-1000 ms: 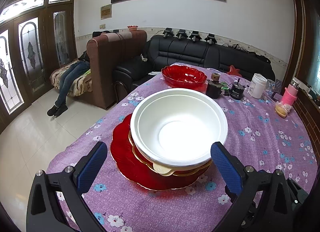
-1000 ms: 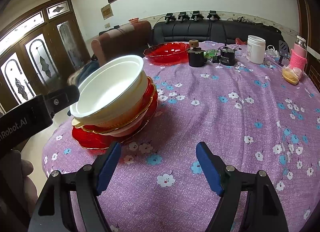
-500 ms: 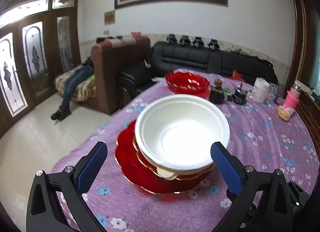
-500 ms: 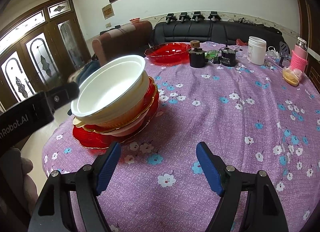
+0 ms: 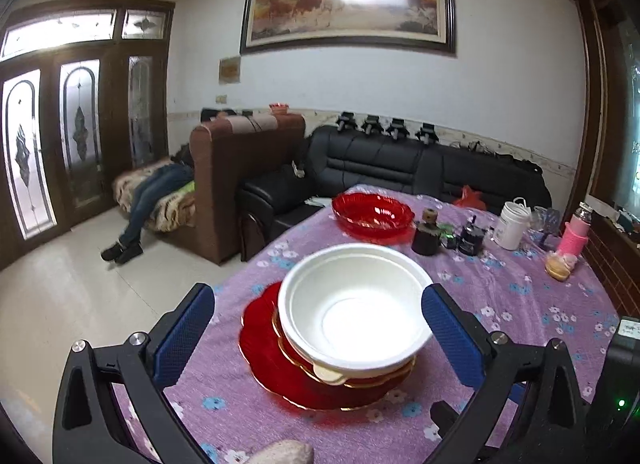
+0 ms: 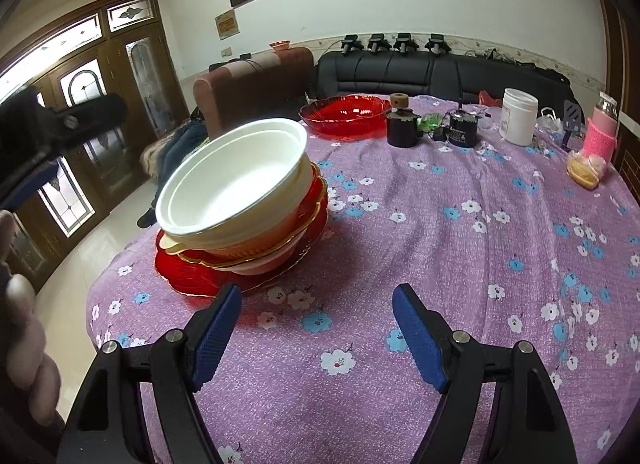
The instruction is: Organize plates and bowls
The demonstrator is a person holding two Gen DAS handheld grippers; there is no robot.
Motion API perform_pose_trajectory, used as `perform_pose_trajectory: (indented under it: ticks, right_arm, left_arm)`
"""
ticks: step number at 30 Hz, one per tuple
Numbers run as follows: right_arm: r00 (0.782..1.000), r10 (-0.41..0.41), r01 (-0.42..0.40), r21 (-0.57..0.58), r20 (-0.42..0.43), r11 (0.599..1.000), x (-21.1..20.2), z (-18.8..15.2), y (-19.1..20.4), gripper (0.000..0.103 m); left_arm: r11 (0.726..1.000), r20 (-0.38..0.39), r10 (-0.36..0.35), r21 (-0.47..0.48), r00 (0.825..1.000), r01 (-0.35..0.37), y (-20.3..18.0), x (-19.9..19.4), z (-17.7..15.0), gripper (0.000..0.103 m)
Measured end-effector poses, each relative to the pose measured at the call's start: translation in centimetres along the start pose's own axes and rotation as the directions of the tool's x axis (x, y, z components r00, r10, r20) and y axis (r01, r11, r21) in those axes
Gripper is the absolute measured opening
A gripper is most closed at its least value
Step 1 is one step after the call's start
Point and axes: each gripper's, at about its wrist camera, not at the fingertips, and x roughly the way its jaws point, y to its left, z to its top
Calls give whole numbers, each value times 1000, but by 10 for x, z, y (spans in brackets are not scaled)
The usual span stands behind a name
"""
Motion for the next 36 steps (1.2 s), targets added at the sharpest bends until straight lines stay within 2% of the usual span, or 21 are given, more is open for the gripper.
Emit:
perform_pose_trajectory:
  ticks: [5,36]
  right_arm:
    - [1000,4,-3,-33,11,999,-4,2,7,82]
    - [999,32,-33,-70,-14,997,3,-2,19,82]
  left_arm:
    - [1000,-54,-5,-5,999,5,0,9,2,103]
    - [1000,-116,9,6,993,-8,-3,21,2,103]
